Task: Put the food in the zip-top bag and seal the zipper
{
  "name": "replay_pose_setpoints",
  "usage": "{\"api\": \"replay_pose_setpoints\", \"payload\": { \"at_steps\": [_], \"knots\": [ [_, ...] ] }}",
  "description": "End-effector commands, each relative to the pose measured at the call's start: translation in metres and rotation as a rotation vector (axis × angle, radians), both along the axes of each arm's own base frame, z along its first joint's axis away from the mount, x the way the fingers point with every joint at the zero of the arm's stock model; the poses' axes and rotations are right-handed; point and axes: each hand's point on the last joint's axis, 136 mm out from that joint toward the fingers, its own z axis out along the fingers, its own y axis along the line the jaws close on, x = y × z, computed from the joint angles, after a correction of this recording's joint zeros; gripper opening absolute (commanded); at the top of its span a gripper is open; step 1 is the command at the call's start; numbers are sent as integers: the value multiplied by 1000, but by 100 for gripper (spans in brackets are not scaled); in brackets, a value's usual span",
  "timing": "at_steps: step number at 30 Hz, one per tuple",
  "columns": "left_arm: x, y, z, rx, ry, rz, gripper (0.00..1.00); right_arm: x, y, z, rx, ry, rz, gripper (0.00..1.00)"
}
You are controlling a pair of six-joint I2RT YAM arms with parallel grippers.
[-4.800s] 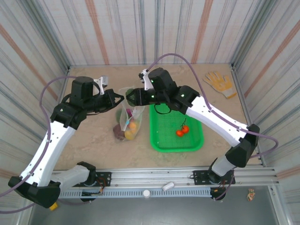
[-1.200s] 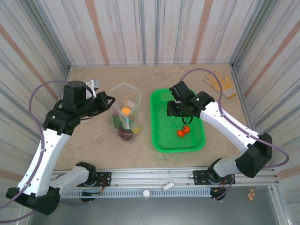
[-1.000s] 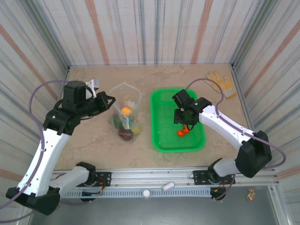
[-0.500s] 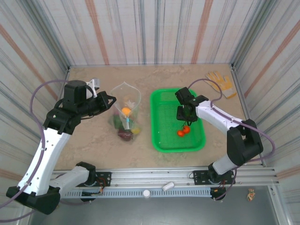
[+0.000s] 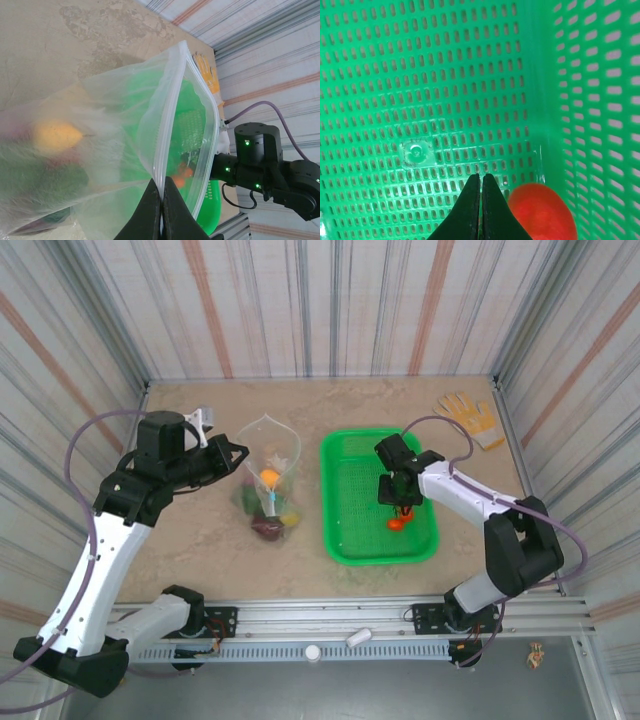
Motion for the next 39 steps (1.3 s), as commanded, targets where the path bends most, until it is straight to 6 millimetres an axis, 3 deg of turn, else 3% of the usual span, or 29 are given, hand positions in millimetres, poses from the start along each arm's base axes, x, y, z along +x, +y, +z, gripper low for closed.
{"api": "replay_pose_setpoints", "payload": {
  "at_steps": [1,7,13,22,25,30,34,39],
  "knots": [
    [-1,-3,3,-23,-19,-11,0,0,-6,22,-19,-48,8,3],
    [-1,-3,4,-25,-21,-10,0,5,4,75,66,-152,25,3],
    [0,-6,4,-33,-15,-19,0,13,34,155,249,-307,78,4],
    [1,-10,4,-39,-14,-40,0,7,123,290,457,-535,349,4],
    [1,-11,3,-42,-8,-48,0,1,153,320,499,-587,436,4],
    [2,-14,4,-48,-3,-58,0,-5,200,344,528,-631,566,4],
    [3,-14,5,-46,-7,-59,0,-6,231,337,487,-613,641,4],
    [2,-15,9,-42,-14,-62,0,-2,265,313,426,-578,698,4]
  ]
}}
